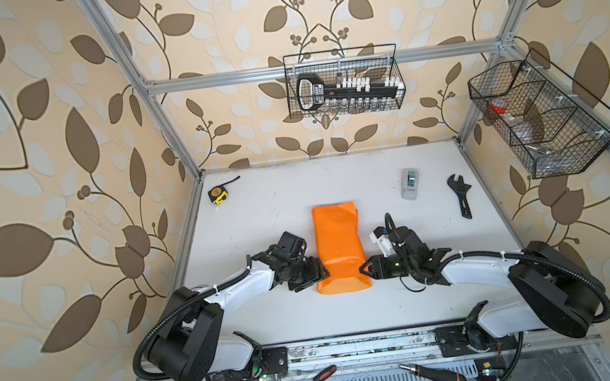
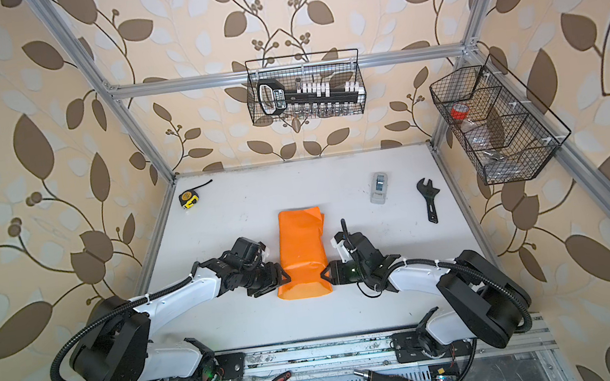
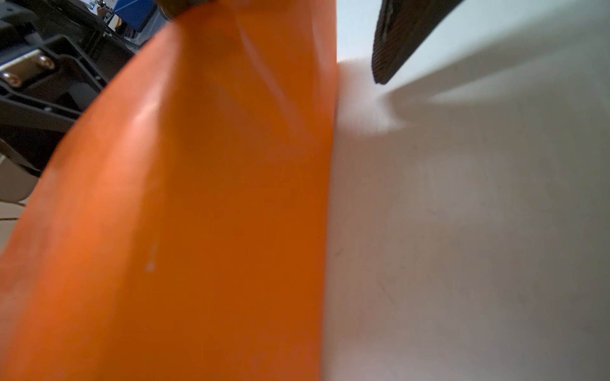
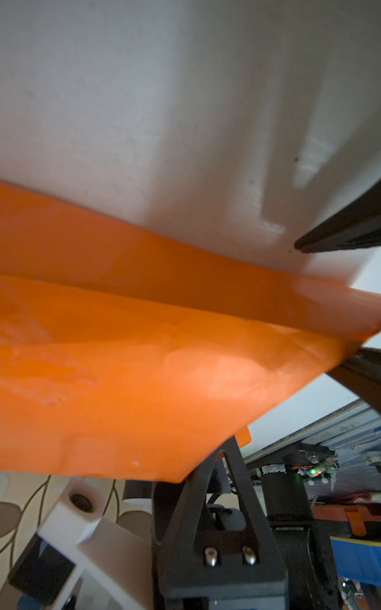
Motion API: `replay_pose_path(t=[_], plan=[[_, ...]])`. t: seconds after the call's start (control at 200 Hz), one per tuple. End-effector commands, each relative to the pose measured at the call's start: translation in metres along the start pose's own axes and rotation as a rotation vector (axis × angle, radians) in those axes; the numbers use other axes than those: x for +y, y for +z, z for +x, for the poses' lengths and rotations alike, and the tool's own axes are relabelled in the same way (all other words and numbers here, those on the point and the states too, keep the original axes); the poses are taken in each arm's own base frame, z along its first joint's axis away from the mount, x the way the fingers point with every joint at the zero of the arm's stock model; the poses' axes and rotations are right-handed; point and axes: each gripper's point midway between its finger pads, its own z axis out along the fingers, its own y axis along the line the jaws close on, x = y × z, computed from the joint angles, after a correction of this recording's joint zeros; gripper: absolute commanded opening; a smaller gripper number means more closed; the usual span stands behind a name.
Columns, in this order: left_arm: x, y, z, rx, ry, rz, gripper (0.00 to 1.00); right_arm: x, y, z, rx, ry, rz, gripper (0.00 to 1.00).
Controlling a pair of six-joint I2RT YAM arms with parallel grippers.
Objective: Wrap a gift box in wrapping paper
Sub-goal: Fold the third fold of the wrapping paper on the gift box.
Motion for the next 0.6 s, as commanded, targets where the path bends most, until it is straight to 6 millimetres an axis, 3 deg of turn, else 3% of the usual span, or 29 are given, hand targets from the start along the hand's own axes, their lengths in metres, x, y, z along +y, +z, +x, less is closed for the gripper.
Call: replay_pose_path(t=[0.0,0.595], plan=[[-0.0025,0.0042,-0.0034,-0.025,-0.012,0.015,0.62,0.0017,0.0027,-0.0056,-0.020,0.014,0.005,0.43],[-0.0106,0.0012,-0.0045,-0.034,-0.039,0.047,0.42,0.0081,0.0069,-0.0095,-0.041,0.057,0.016,0.16]])
